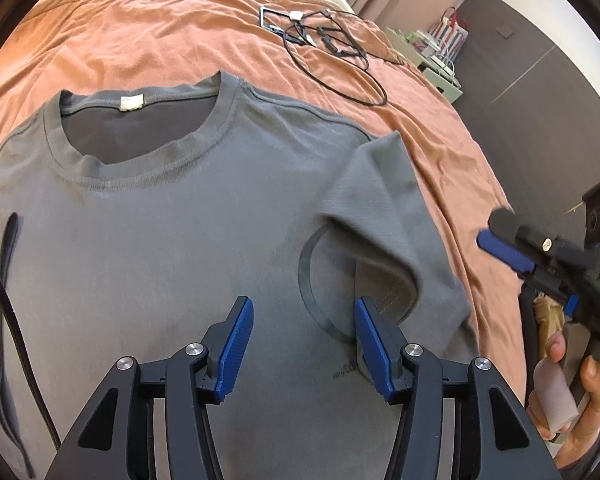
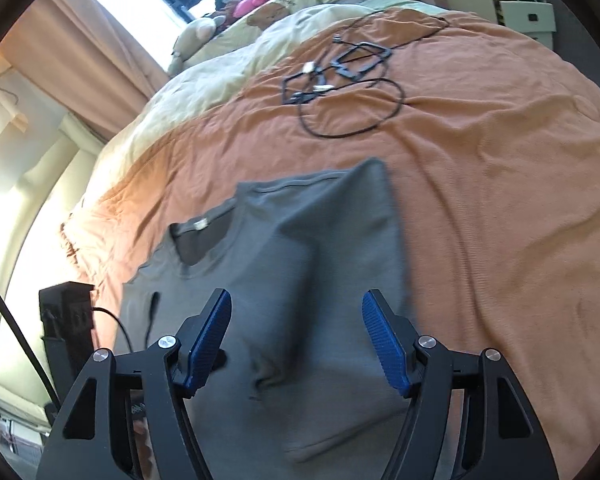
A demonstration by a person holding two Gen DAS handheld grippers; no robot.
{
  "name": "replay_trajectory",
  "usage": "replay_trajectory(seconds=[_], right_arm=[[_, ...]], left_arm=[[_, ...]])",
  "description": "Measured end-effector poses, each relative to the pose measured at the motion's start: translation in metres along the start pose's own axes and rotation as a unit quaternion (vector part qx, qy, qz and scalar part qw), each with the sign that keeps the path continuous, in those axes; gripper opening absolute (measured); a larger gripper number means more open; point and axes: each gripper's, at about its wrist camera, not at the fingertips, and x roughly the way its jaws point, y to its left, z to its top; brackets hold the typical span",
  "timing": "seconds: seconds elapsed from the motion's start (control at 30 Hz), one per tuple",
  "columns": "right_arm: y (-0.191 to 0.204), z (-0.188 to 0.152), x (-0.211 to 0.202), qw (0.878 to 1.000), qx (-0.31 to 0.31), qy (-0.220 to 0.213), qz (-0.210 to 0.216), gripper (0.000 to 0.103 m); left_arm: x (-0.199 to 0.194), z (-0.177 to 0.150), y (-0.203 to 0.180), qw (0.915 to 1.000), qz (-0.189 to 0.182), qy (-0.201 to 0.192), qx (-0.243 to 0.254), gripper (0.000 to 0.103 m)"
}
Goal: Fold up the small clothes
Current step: 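Lower the folded side onto the shirt and open the right tool, then grasp the folded edge near the collar with the left tool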
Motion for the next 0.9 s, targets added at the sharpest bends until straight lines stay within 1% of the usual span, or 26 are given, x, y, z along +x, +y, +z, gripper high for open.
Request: replay_trajectory(seconds=[0.1, 0.13, 0.17, 0.2, 0.27, 0.43, 0.5, 0.57, 0.6, 0.67, 0.7, 0.73, 0.77, 0.8, 0.83, 0.9], right_arm=[[-0.010, -0.001, 0.002, 0.999, -0.003, 0.007, -0.039, 0.067], [-0.012, -0.001, 0.004, 0.999, -0.004, 0.010, -0.049, 0.065], [-0.013, -0.001, 0.007, 0.998, -0.005, 0.013, -0.057, 0.059], [-0.015, -0.002, 0.010, 0.998, -0.007, 0.020, -0.066, 0.055], [-0.016, -0.005, 0.015, 0.996, -0.015, 0.034, -0.082, 0.046], [-0.007, -0.016, 0.025, 0.990, -0.049, 0.069, -0.117, 0.033], [-0.007, -0.022, 0.028, 0.987, -0.059, 0.079, -0.131, 0.029], [-0.010, -0.026, 0.024, 0.986, -0.063, 0.077, -0.135, 0.022], [-0.012, -0.028, 0.021, 0.986, -0.060, 0.074, -0.134, 0.022], [-0.017, -0.028, 0.018, 0.988, -0.050, 0.072, -0.129, 0.022], [-0.018, -0.029, 0.016, 0.988, -0.048, 0.073, -0.130, 0.022], [-0.019, -0.030, 0.016, 0.987, -0.049, 0.074, -0.130, 0.022], [-0.017, -0.030, 0.015, 0.987, -0.052, 0.077, -0.133, 0.022], [-0.018, -0.029, 0.014, 0.986, -0.053, 0.079, -0.134, 0.022], [-0.016, -0.027, 0.011, 0.986, -0.053, 0.080, -0.136, 0.022], [-0.011, -0.019, 0.006, 0.987, -0.056, 0.070, -0.137, 0.022]], left_arm=[[-0.001, 0.006, 0.003, 1.0000, 0.002, -0.008, 0.000, 0.055], [-0.002, 0.008, 0.004, 0.9999, 0.008, -0.012, 0.001, 0.055], [-0.002, 0.012, 0.006, 0.9997, 0.017, -0.016, 0.002, 0.055], [-0.002, 0.014, 0.008, 0.9996, 0.022, -0.018, 0.001, 0.055], [0.000, 0.021, 0.013, 0.9991, 0.037, -0.022, -0.001, 0.055], [0.014, 0.034, 0.017, 0.9972, 0.070, -0.024, 0.008, 0.055], [0.020, 0.038, 0.017, 0.9968, 0.076, -0.022, 0.008, 0.055], [0.026, 0.041, 0.017, 0.9967, 0.078, -0.022, 0.007, 0.054], [0.028, 0.041, 0.017, 0.9966, 0.080, -0.022, 0.007, 0.053], [0.034, 0.041, 0.012, 0.9962, 0.083, -0.019, 0.016, 0.041], [0.037, 0.042, 0.011, 0.9959, 0.086, -0.017, 0.021, 0.037], [0.040, 0.042, 0.008, 0.9953, 0.092, -0.016, 0.027, 0.030], [0.042, 0.041, 0.007, 0.9941, 0.102, -0.018, 0.033, 0.019], [0.043, 0.042, 0.006, 0.9934, 0.108, -0.019, 0.035, 0.014], [0.043, 0.042, 0.007, 0.9937, 0.105, -0.018, 0.032, 0.007], [0.039, 0.043, 0.008, 0.9948, 0.097, -0.018, 0.028, 0.004]])
